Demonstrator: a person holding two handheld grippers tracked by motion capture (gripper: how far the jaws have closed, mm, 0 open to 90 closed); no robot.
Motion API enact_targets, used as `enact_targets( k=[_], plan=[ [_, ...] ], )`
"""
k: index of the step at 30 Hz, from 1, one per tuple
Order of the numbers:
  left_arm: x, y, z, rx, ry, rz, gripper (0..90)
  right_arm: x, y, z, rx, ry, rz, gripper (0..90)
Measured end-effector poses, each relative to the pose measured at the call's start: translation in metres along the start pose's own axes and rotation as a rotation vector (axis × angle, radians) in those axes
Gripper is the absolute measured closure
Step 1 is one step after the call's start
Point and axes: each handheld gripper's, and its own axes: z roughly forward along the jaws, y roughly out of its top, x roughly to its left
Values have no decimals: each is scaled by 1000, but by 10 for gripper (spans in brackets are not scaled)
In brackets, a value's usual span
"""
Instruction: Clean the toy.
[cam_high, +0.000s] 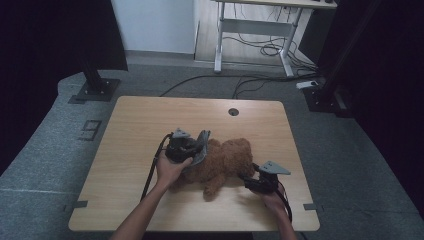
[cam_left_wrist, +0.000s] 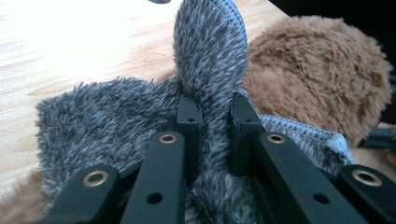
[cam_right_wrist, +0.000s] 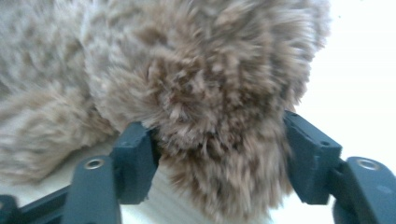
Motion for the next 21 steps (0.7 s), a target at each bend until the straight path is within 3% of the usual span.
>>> enact_targets(
  k=[1,3,4,9,10,11,12,13,14,15,18,19,21],
  plan=[
    [-2,-6,-2,-13,-19,-2,778,-5,2,-11,-38,20,43,277],
    [-4,-9,-3,-21,-27,-3,779,-7,5,-15,-52,28,59,262],
    [-8,-15,-5,-34,-41,1,780,-9,13,-23,-81,39,90,224],
    [-17,-27,-12,-61,-67,10,781,-4,26,-17,-58,61,104,135],
    [-22,-33,-14,-74,-70,20,781,0,31,-5,-13,82,117,80],
    [-22,-33,-14,-74,-70,20,782,0,31,-5,-13,82,117,80],
    [-25,-37,-16,-86,-68,27,782,3,31,8,36,86,123,9],
    [-25,-37,-16,-86,-68,27,782,3,31,8,36,86,123,9],
    [-26,-40,-17,-92,-69,27,782,4,30,19,101,72,133,0],
    [-26,-40,-17,-92,-69,27,782,4,30,19,101,72,133,0],
    [-28,-43,-19,-94,-78,29,782,4,24,21,128,87,114,148],
    [-28,-43,-19,-94,-78,29,781,4,24,21,128,87,114,148],
    [-31,-38,-23,-86,-79,25,779,6,22,16,126,85,75,256]
  ],
)
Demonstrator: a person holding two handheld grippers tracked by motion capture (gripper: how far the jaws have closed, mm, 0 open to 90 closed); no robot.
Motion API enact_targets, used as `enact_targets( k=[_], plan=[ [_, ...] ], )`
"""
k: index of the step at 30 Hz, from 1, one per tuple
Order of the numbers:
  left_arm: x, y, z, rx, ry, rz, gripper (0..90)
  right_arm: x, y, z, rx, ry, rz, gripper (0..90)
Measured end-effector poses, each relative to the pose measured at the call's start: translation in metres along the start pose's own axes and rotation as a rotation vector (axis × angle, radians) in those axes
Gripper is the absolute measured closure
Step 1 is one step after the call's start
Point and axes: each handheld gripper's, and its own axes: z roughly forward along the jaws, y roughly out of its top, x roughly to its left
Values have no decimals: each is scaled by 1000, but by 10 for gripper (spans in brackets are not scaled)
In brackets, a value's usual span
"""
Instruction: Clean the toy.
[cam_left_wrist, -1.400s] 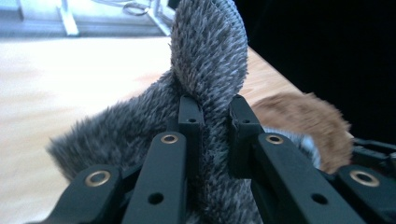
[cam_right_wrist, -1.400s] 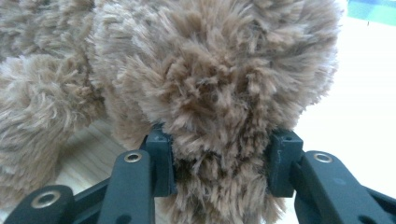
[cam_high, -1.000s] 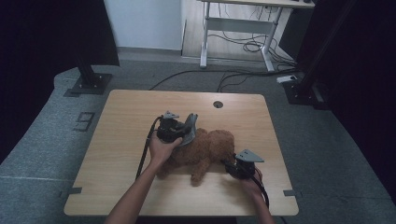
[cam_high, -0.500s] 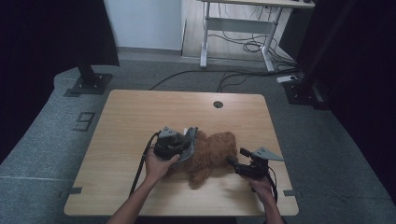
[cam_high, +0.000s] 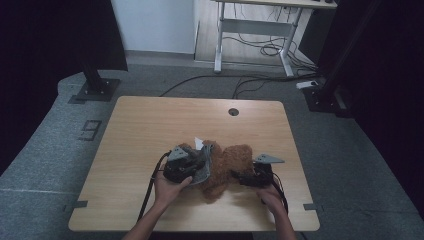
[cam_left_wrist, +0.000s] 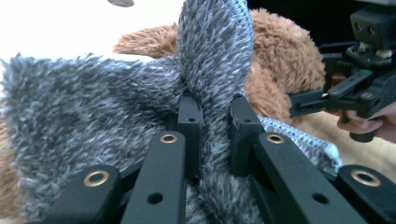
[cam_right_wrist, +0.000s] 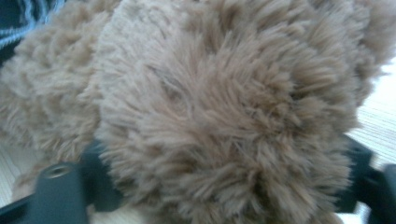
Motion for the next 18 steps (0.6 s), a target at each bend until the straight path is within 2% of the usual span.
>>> enact_targets(
  k=[2,3,4,5,6,7,8,10,11,12,13,14,15,16,17,18],
  plan=[
    [-3,5,-2,4,6,5,778,1,-2,-1,-7,-5,-8,285],
    [-10,15,-3,2,17,21,778,5,-6,-2,-31,-25,-33,325],
    [-10,15,-3,2,17,21,778,6,-6,-2,-33,-30,-40,332],
    [-21,28,-2,-10,6,46,778,7,-7,-3,-36,-36,-46,337],
    [-21,28,-2,-10,6,46,779,7,-7,-3,-36,-36,-46,337],
    [-35,42,5,-16,-5,83,778,9,-8,-3,-49,-46,-52,343],
    [-35,42,5,-16,-5,83,778,9,-8,-3,-49,-46,-52,343],
    [-53,57,19,-7,-18,123,778,11,-8,-3,-57,-55,-60,345],
    [-63,67,35,3,-34,126,776,14,-10,-3,-62,-63,-68,347],
    [-63,67,35,3,-34,126,775,14,-10,-3,-62,-63,-68,347],
    [-72,73,58,31,-36,121,775,17,-11,-3,-70,-68,-80,348],
    [-72,73,58,31,-36,121,774,17,-11,-3,-70,-68,-80,348],
    [-75,74,72,61,-23,126,774,19,-11,-3,-70,-70,-86,348],
    [-75,72,90,92,-21,98,774,22,-12,-3,-72,-80,-97,352],
    [-75,72,90,92,-21,98,774,22,-12,-3,-72,-80,-97,352],
    [-73,69,98,97,-12,89,774,22,-12,-2,-73,-84,-98,356]
  ],
)
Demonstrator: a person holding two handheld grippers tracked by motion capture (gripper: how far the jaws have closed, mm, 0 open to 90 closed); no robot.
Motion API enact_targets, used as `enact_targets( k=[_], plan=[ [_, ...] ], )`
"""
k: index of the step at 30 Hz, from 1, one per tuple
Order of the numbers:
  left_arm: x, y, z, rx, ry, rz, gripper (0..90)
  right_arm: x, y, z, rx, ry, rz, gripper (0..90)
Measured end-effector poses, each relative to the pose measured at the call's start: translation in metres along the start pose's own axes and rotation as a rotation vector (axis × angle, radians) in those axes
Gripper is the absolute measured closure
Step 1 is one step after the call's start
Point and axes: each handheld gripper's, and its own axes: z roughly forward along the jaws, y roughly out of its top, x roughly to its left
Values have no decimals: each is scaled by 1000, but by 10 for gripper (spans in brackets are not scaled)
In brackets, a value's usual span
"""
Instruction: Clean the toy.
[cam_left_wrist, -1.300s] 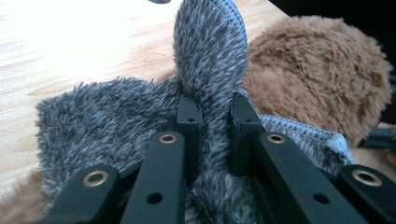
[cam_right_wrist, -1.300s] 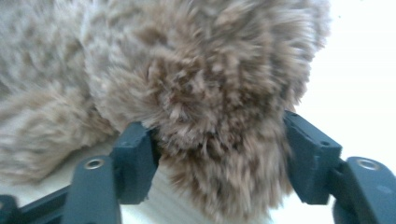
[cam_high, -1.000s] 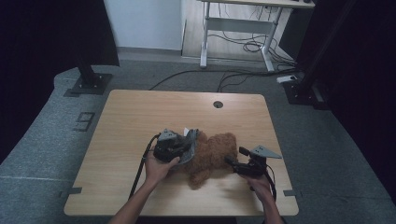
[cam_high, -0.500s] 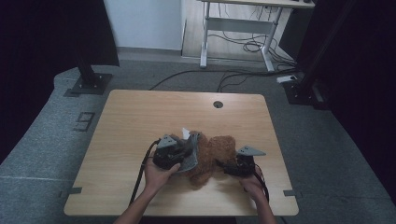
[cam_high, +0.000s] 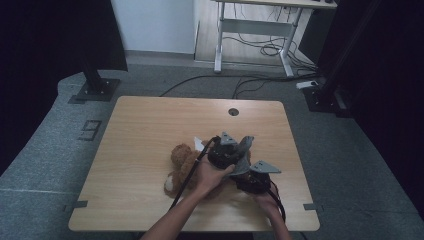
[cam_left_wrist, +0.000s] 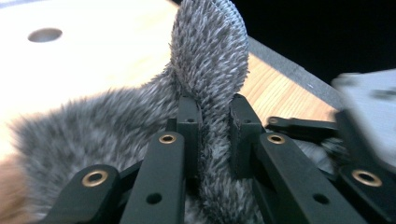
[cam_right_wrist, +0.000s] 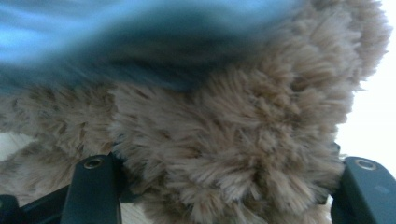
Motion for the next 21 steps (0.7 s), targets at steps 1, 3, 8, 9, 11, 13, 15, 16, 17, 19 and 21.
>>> enact_targets(
  k=[1,3,8,9,11,13,15,16,17,19,21],
  plan=[
    [2,-2,3,-9,3,-8,775,-1,-1,0,1,-3,8,363],
    [6,-4,1,-6,7,-9,776,-2,-1,0,-1,-3,5,368],
    [17,-7,-12,14,62,-4,777,0,-1,1,5,-11,0,376],
    [23,-12,-19,26,94,-2,779,-1,-1,1,9,-9,6,377],
    [29,-17,-24,31,109,-4,780,-2,-1,0,9,-3,15,378],
    [38,-25,-34,22,116,-16,781,-2,-1,0,9,-2,17,378],
    [47,-32,-49,-7,127,-29,781,-2,-1,1,7,0,15,379],
    [49,-34,-54,-12,139,-25,781,-2,-1,0,8,1,16,379],
    [57,-38,-65,-17,166,-28,782,-3,-2,0,6,5,22,379],
    [67,-43,-72,-16,174,-54,781,-3,-2,0,6,5,21,379],
    [80,-50,-80,-18,172,-96,782,-3,-2,0,5,5,24,378]
  ],
)
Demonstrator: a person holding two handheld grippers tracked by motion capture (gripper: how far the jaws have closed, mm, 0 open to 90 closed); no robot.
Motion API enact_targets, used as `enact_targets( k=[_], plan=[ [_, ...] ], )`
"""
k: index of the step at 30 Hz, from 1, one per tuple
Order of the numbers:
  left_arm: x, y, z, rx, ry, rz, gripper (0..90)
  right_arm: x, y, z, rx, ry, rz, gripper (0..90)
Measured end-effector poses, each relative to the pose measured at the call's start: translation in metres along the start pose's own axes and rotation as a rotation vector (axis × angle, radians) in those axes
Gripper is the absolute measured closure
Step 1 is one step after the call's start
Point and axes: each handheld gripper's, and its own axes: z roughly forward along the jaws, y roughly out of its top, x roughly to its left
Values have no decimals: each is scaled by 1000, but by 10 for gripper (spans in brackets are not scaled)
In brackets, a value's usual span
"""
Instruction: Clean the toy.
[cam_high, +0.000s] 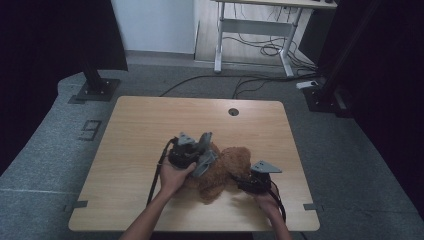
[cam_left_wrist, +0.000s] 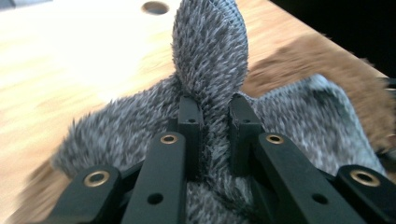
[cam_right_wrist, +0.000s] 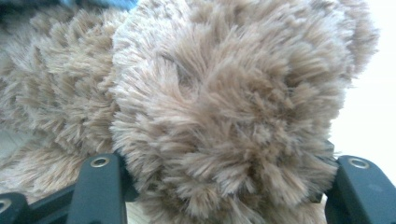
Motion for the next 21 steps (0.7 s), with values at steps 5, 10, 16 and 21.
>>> enact_targets(
  k=[5,10,16,21],
  plan=[
    [31,-24,-12,7,39,-51,783,0,0,0,-1,1,2,378],
    [54,-50,-18,32,52,-110,783,0,0,1,-4,1,10,378],
    [48,-33,-32,6,43,-94,782,-1,0,1,-1,0,11,379],
    [14,12,-33,-48,-17,-22,782,1,0,1,-6,-7,8,379]
  ],
)
